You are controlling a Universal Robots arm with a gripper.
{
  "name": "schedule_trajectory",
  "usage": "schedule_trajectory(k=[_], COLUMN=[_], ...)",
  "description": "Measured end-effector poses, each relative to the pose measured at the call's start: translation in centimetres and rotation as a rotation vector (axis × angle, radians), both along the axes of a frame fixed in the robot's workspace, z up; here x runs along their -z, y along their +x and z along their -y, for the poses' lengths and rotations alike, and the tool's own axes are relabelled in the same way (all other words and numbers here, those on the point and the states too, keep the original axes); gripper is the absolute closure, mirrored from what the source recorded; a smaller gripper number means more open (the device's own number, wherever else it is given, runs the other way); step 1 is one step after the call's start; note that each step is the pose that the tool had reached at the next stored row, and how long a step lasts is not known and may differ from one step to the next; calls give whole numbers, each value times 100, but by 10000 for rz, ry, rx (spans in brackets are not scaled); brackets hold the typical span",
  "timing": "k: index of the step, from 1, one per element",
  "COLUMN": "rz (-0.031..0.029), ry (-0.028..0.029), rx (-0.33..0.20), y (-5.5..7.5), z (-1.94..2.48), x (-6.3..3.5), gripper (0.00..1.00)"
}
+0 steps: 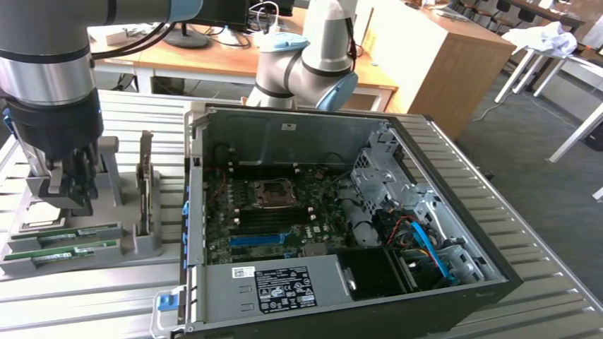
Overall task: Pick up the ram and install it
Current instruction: 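Pick up the ram and move it above insertion slot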
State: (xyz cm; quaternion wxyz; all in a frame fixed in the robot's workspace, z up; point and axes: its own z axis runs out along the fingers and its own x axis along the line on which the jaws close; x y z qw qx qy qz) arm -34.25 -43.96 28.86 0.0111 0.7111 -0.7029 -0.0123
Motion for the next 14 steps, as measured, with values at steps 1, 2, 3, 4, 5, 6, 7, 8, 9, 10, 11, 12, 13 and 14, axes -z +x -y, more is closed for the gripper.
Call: schedule_trajectory(k=[1,2,3,4,5,6,7,8,9,10,11,12,13,14], rz=[-1,0,0,0,0,0,0,0,0,0,0,0,0,0], ry=[-2,-3,-4,-6,-7,-8,-9,-11,-13,-14,-15,-17,-18,-19], rx=[1,1,1,1,1,1,1,1,1,0,0,0,0,0], y=[0,0,0,0,0,0,0,0,0,0,0,0,0,0], z=[0,0,0,0,0,0,0,0,0,0,0,0,0,0], x=[5,10,16,22,27,33,38,44,50,55,61,66,71,76], gripper=[64,64,64,64,64,64,64,64,64,64,64,64,64,64])
